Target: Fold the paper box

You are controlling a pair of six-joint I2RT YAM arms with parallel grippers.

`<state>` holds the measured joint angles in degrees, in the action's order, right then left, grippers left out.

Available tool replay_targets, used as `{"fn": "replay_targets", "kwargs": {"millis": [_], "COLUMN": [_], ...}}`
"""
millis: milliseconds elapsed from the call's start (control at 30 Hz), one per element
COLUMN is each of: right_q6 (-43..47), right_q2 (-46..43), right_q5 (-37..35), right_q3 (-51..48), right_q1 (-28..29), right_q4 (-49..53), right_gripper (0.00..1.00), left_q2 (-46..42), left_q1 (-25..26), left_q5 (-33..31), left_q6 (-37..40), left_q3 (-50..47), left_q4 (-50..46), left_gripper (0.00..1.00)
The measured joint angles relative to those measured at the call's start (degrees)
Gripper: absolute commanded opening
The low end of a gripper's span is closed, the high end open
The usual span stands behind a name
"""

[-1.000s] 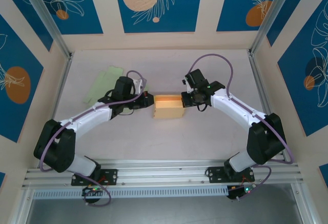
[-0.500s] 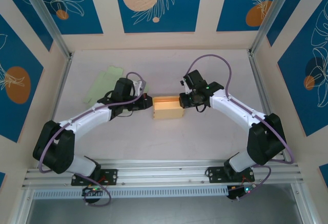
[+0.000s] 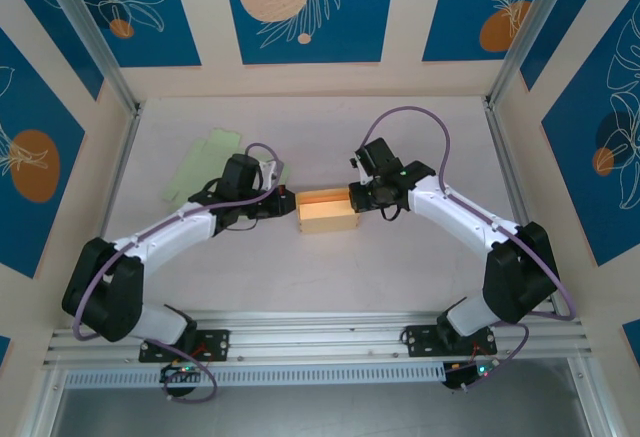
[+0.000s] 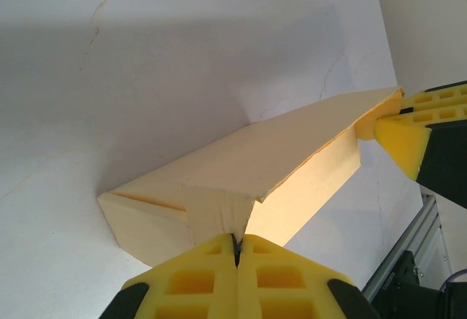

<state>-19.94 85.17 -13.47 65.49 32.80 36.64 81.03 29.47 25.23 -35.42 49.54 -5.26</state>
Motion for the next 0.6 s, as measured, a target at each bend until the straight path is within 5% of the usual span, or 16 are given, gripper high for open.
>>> {"fn": "replay_targets", "kwargs": {"millis": [600], "right_q6": [0.02], "right_q2": [0.02], "right_q5": [-0.33], "right_q3": [-0.07], "right_q1": [0.2], "right_q4": [0.02], "right_gripper": [0.14], "left_q2": [-0.63], "left_q1": [0.0], "left_q5": [1.38], "left_q6": [-1.81], "left_q3": [0.79], "left_q4": [0.96], "left_gripper": [0.11]}}
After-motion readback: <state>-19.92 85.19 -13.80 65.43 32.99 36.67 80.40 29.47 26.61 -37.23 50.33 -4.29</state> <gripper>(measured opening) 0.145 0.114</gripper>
